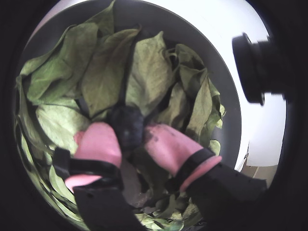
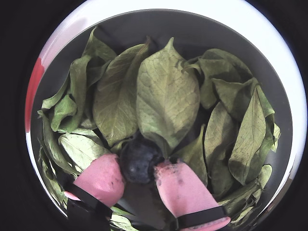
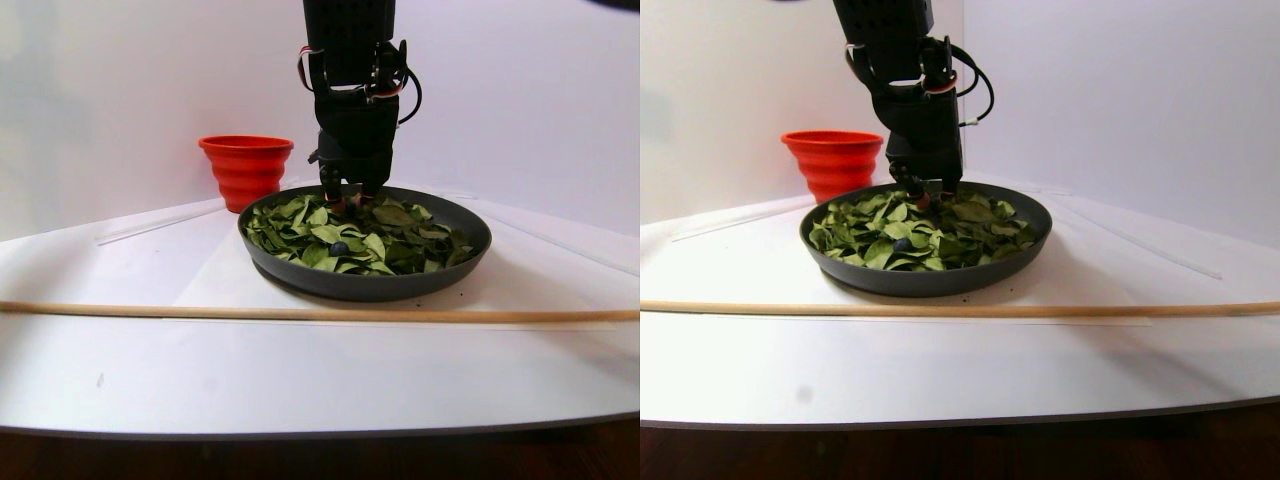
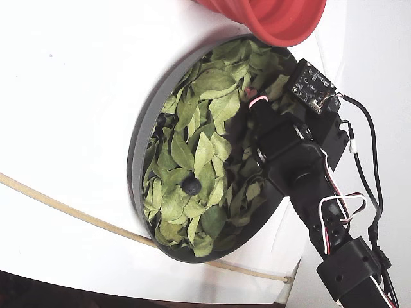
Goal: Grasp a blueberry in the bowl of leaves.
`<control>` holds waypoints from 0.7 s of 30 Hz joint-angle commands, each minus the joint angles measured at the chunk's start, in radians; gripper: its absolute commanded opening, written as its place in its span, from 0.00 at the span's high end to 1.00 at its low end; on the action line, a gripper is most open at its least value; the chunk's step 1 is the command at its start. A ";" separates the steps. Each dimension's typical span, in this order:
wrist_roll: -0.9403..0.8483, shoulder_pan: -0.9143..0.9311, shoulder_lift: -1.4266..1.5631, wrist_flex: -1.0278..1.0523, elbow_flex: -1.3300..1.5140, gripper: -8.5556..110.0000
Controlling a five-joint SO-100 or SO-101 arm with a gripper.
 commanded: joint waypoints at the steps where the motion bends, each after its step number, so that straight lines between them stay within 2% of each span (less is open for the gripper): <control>1: -0.014 0.003 0.098 -0.012 0.005 0.83; 21: -0.011 -0.018 0.236 -0.012 0.087 0.83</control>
